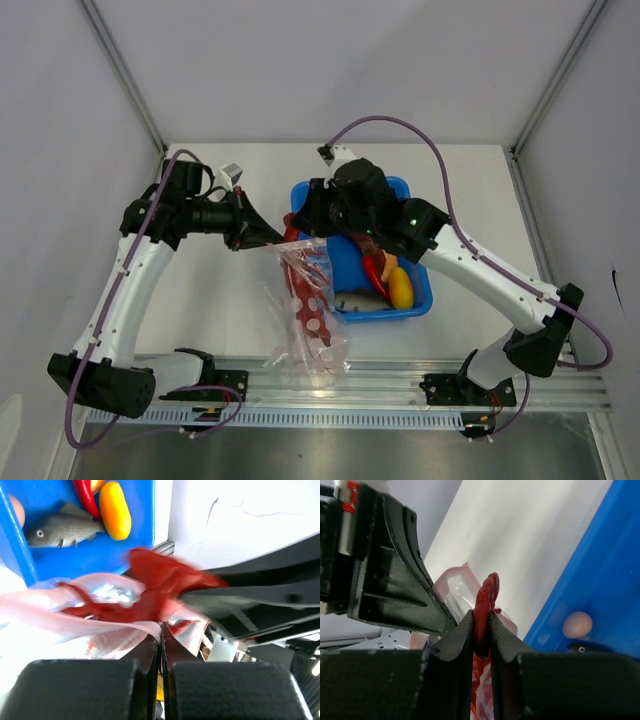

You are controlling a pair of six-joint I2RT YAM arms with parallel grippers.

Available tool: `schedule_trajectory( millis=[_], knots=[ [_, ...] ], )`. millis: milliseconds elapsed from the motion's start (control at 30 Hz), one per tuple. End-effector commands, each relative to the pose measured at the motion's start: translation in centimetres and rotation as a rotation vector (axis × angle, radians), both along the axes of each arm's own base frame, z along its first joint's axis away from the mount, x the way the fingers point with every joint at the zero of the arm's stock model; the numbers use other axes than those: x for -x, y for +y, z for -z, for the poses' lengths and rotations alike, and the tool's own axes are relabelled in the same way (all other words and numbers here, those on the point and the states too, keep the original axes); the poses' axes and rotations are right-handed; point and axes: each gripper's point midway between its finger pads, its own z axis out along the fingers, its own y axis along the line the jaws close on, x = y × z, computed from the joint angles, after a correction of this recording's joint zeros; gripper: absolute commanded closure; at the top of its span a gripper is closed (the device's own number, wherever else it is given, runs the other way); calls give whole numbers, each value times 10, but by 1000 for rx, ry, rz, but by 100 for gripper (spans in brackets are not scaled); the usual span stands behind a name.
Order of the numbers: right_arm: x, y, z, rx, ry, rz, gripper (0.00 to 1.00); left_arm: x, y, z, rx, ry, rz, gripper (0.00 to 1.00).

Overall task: Place the food in the zip-top bag and seal the zipper
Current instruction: Adjust the fake lobster in the zipper food storage bag.

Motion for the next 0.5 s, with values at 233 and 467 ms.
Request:
schedule_trajectory(
  millis=[233, 467],
  knots=[
    [3, 2, -83, -322, -83, -133, 100, 4, 6, 11, -15, -29, 3, 99],
    [1, -6, -95, -434, -61, -154, 100, 1, 7, 16, -31, -36, 1, 100]
  ],
)
